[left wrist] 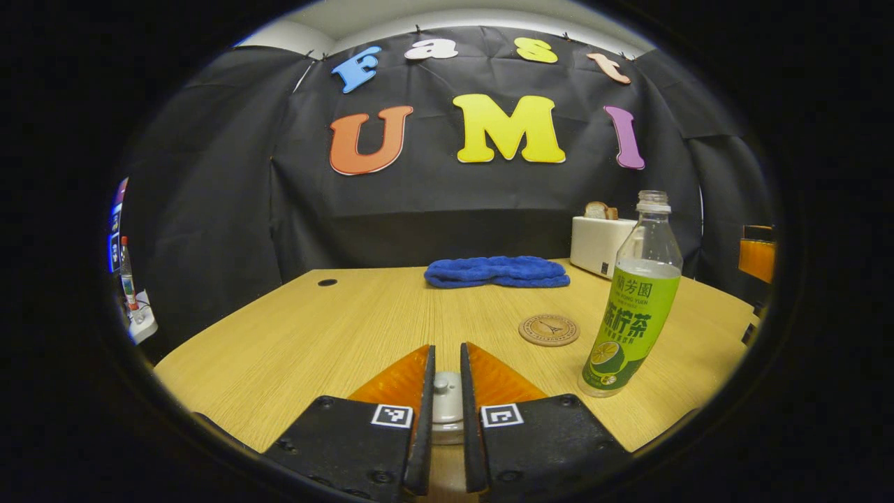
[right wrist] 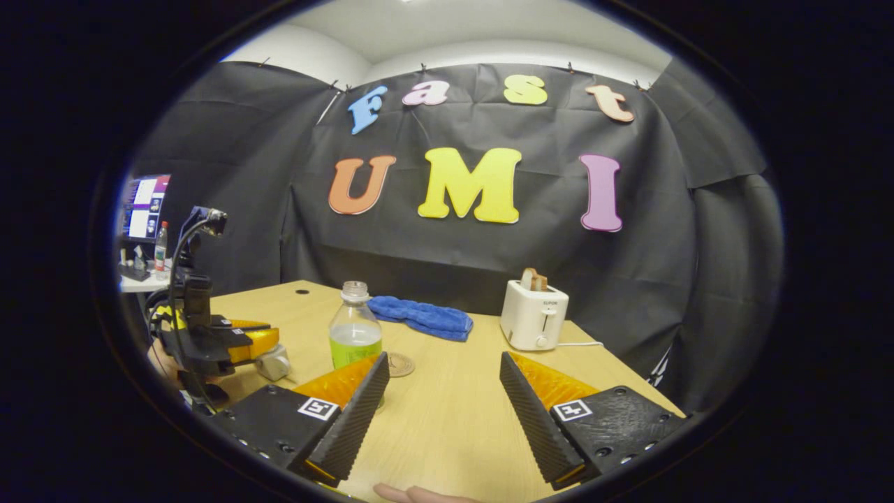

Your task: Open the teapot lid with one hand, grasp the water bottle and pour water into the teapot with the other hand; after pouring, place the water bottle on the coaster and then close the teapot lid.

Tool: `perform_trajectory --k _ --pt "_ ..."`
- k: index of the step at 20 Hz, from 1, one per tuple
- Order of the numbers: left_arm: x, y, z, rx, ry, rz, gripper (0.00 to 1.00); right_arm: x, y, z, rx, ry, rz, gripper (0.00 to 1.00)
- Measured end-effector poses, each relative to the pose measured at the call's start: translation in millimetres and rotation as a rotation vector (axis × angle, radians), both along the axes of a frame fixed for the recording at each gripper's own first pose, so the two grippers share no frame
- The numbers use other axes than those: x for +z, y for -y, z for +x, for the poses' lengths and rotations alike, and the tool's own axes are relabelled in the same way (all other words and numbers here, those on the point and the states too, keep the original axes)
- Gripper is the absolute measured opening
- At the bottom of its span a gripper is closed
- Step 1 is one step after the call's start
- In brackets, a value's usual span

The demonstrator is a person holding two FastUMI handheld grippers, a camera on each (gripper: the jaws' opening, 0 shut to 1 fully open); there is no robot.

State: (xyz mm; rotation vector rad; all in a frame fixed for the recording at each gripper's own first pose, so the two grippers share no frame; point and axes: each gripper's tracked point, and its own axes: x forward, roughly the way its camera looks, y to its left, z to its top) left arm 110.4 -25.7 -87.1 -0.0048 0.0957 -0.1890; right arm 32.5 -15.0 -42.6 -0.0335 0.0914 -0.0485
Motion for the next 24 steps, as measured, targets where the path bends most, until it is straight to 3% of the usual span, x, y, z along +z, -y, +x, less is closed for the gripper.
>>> perform_trajectory --k 3,7,18,20,24 --pt "1 -1 -1 0.003 0.001 -0.003 0.09 -1 2 1 -0.003 -0.006 0.007 0.95" --pt "2 -3 0 0.008 -0.002 -0.008 0.04 -1 3 2 -0.003 -0.003 0.01 0.95" --pt "85 -9 -40 0.044 0.12 -0.029 0.03 -22 -72 6 0.216 0.006 0.111 0.95" --pt "90 -13 -54 0.048 0.094 -0.069 0.03 -27 -82 11 0.22 0.014 0.097 0.95" --pt "104 -24 -84 0.078 0.11 0.009 0.03 -44 -101 33 0.206 -0.006 0.1 0.95"
